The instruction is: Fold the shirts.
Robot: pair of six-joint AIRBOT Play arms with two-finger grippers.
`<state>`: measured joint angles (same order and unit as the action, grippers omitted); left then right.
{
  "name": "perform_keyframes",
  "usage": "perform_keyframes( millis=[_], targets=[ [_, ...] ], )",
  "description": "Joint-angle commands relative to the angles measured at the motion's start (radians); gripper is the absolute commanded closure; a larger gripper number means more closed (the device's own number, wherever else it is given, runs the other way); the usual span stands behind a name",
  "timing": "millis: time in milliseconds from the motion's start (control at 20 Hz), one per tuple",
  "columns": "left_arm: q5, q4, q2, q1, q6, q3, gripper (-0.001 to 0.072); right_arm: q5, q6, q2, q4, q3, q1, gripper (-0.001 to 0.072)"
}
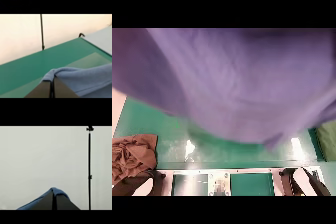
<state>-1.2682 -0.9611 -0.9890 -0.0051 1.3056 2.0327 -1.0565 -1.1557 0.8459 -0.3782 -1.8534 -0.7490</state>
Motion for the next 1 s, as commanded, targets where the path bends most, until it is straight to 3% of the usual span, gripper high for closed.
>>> perform_keyframes(
  millis=[0,350,600,800,850,900,950],
  targets=[
    [0.025,-0.005,-0.048,0.001,-0.028,-0.141,0.068,-0.004,0.046,0.006,0.001,0.167,0.047,0.0692],
    [0.035,0.023,-0.467,0.001,-0.059,-0.203,0.068,0.199,0.177,0.227,0.0,0.628,0.275,0.0693],
    [0.216,0.169,-0.81,0.001,-0.14,-0.203,0.068,0.357,0.196,0.612,0.003,0.634,0.391,0.0693],
    [0.376,0.319,-0.969,0.001,-0.185,-0.203,0.0679,0.372,0.196,0.882,0.046,0.543,0.447,0.0666],
    [0.393,0.336,-0.99,0.001,-0.185,-0.203,0.0548,0.372,0.196,0.929,0.057,0.516,0.455,0.0511],
    [0.394,0.344,-0.996,0.001,-0.184,-0.203,0.0236,0.36,0.195,0.958,0.057,0.491,0.454,0.0397],
    [0.373,0.351,-0.993,0.003,-0.18,-0.2,0.0055,0.341,0.192,0.971,0.056,0.47,0.45,0.0393]
  ],
)
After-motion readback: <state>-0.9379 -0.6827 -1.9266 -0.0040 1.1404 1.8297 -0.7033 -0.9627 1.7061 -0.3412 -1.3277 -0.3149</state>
